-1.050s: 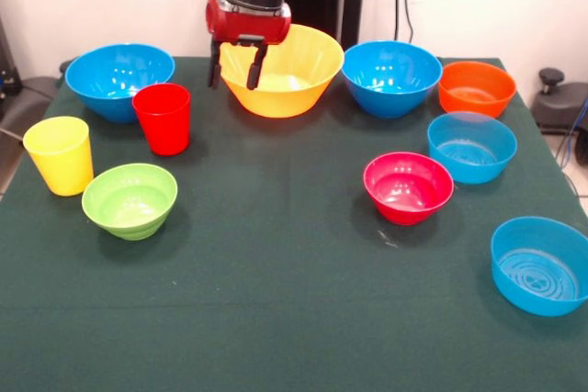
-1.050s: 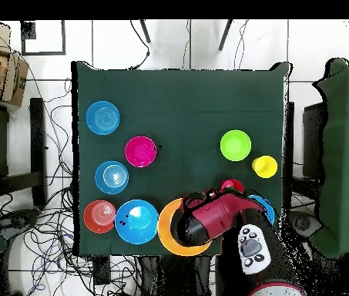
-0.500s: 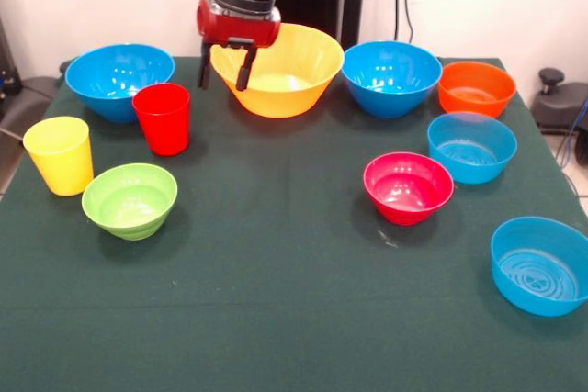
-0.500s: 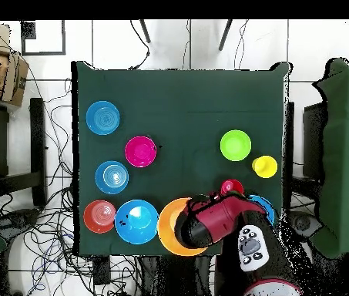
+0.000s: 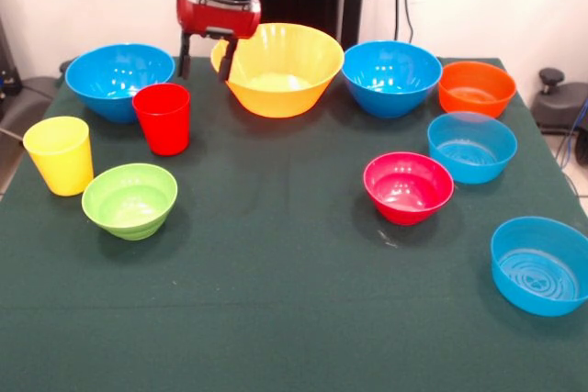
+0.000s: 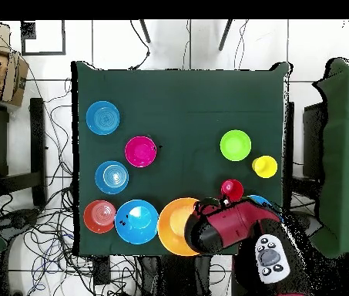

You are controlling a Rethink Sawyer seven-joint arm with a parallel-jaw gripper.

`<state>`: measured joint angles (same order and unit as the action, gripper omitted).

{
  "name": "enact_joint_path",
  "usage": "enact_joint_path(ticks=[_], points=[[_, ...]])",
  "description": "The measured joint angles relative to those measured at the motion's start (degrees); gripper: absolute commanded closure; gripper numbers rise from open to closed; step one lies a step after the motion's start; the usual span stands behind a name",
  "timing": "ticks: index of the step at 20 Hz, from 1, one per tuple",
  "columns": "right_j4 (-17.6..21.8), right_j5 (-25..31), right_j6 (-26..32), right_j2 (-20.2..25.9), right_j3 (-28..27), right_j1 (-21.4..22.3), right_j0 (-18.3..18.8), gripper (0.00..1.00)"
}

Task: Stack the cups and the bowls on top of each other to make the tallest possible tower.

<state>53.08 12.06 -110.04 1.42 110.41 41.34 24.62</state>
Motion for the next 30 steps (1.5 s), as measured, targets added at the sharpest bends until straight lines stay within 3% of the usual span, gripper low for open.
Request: enact_joint_path(ticks=[10, 22, 30], points=[[-0.01, -1.37, 0.00, -1.39, 1.79, 0.37, -4.49, 0.00], [-0.04, -6.11, 0.00, -6.21, 2.27, -2.01, -14.21, 0.00], [-0.06, -9.76, 0.00, -9.25, 2.80, -4.62, -16.18, 0.00]])
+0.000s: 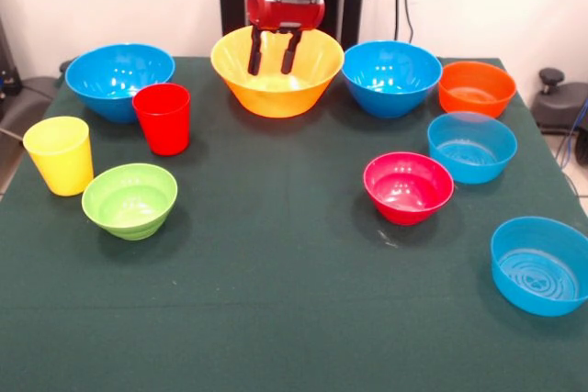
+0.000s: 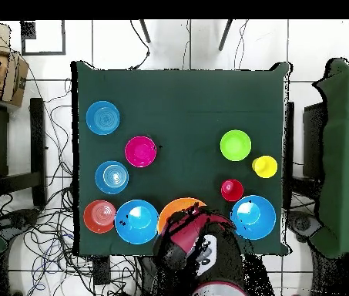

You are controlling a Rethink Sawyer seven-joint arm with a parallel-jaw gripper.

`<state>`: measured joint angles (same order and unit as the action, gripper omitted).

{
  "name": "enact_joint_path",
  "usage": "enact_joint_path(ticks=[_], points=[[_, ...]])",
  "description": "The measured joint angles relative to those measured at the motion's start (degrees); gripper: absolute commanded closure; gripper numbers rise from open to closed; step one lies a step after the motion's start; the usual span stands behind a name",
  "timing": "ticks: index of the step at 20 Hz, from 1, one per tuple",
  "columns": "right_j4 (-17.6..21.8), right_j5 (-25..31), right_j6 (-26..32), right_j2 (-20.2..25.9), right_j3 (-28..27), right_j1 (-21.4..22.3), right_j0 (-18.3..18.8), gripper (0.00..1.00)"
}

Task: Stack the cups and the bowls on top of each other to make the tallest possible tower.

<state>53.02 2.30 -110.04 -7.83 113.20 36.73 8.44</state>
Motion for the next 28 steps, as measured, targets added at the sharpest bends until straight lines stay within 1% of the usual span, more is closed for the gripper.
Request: enact_joint_path(ticks=[7, 12, 17, 22, 28], points=[[-0.01, -2.96, 0.00, -2.07, 0.38, -1.79, -0.16, 0.00], [-0.63, -7.25, 0.00, -5.95, 0.36, -4.92, -2.56, 0.00], [-4.71, -14.32, 0.00, -11.05, 0.35, -9.49, -6.88, 0.00], [-7.64, -19.77, 0.00, -13.86, 0.31, -12.49, -9.18, 0.00], [-8.62, -21.52, 0.00, -15.14, 0.31, -13.74, -9.60, 0.00]])
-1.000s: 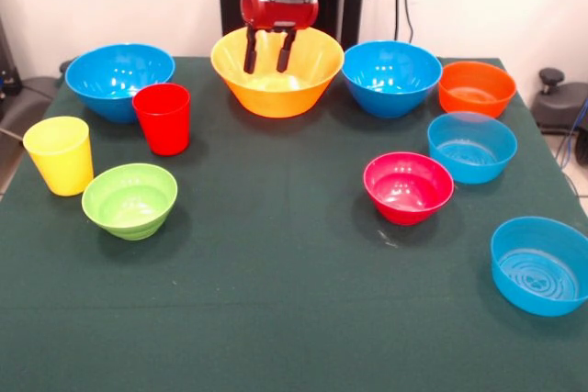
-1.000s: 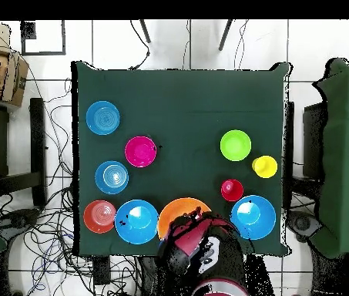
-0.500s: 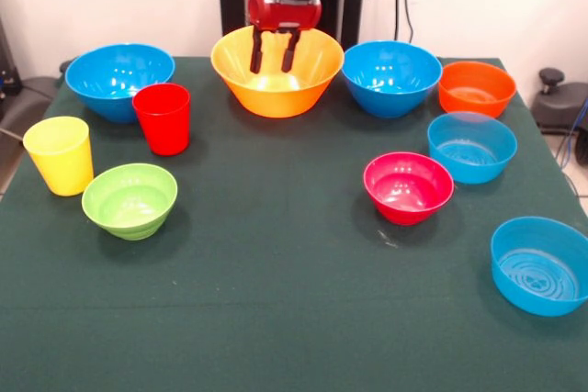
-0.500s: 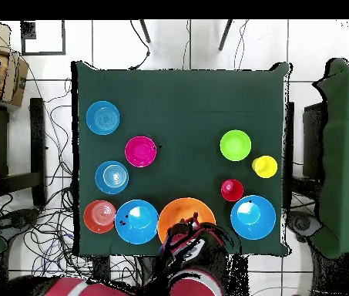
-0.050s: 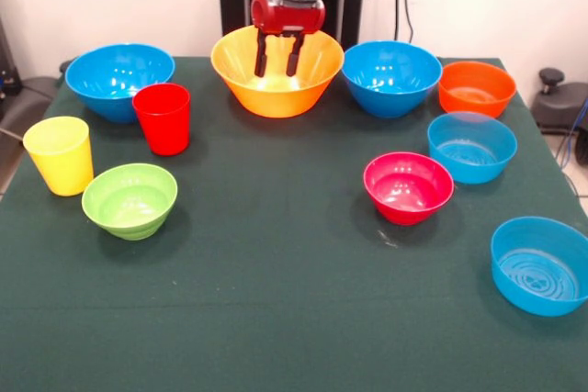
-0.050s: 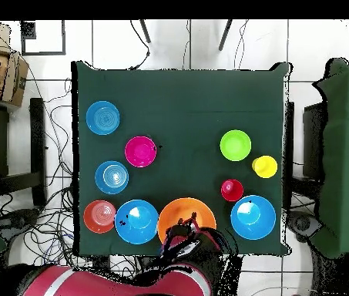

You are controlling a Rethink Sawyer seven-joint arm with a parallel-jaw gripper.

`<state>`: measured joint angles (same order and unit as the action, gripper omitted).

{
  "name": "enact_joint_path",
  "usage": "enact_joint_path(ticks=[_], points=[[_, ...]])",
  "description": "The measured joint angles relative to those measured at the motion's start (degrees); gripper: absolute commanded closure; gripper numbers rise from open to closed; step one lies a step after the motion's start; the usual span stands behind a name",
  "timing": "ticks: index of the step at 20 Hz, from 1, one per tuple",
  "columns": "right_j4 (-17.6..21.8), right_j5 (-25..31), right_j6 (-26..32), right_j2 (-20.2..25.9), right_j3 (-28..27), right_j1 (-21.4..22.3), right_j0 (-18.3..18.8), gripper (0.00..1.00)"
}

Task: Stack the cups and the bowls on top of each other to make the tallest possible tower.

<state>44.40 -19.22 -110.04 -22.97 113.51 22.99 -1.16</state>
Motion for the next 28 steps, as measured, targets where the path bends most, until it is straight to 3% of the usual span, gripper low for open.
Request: enact_joint_path(ticks=[5, 9, 13, 24, 28], points=[[0.33, 0.69, 0.00, 0.40, 0.00, 0.64, 1.49, 0.00], [1.66, 4.16, 0.00, 3.23, 0.02, 3.56, 6.24, 0.00], [1.74, 6.48, 0.00, 4.15, 0.03, 5.21, 8.42, 0.00], [1.73, 7.34, 0.00, 4.19, 0.03, 6.91, 7.74, 0.00], [1.74, 7.35, 0.00, 3.37, 0.05, 6.91, 5.36, 0.00]])
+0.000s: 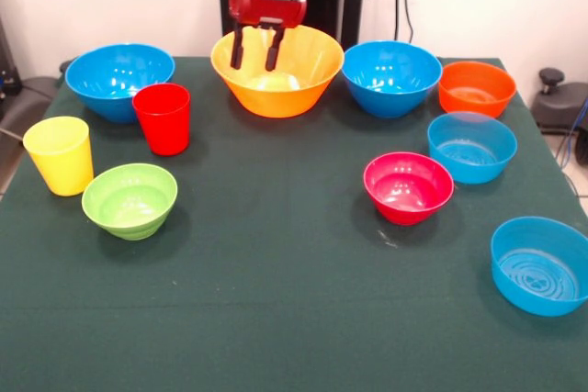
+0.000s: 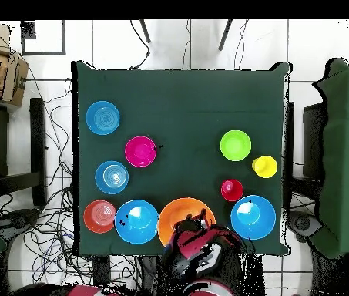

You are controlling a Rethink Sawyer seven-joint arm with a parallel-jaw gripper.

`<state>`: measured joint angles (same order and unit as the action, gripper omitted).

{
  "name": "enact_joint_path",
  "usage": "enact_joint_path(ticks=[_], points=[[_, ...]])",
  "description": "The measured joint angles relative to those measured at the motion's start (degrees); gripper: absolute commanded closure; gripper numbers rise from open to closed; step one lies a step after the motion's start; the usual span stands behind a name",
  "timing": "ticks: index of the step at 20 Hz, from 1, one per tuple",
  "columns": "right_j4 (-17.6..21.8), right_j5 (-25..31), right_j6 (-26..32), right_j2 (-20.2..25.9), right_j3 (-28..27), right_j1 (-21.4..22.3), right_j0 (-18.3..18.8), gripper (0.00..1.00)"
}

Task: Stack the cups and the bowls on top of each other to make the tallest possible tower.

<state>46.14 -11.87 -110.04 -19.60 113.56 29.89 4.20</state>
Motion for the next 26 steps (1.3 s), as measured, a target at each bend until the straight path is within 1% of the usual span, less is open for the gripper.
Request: enact_joint_path(ticks=[3, 7, 14, 19, 22, 26], points=[[-0.14, 0.00, 0.00, -0.52, 0.01, 0.00, -1.77, 0.00], [-1.07, -0.24, 0.00, -0.98, -0.01, -0.35, -2.28, 0.00], [-3.27, -1.97, 0.00, -3.03, -0.02, -3.26, -3.08, 0.00], [-5.01, -4.17, 0.00, -4.34, -0.02, -5.06, -3.50, 0.00], [-6.19, -6.79, 0.00, -5.06, -0.02, -6.45, -3.58, 0.00], [-6.44, -7.85, 0.00, -5.09, -0.03, -7.53, -3.33, 0.00]])
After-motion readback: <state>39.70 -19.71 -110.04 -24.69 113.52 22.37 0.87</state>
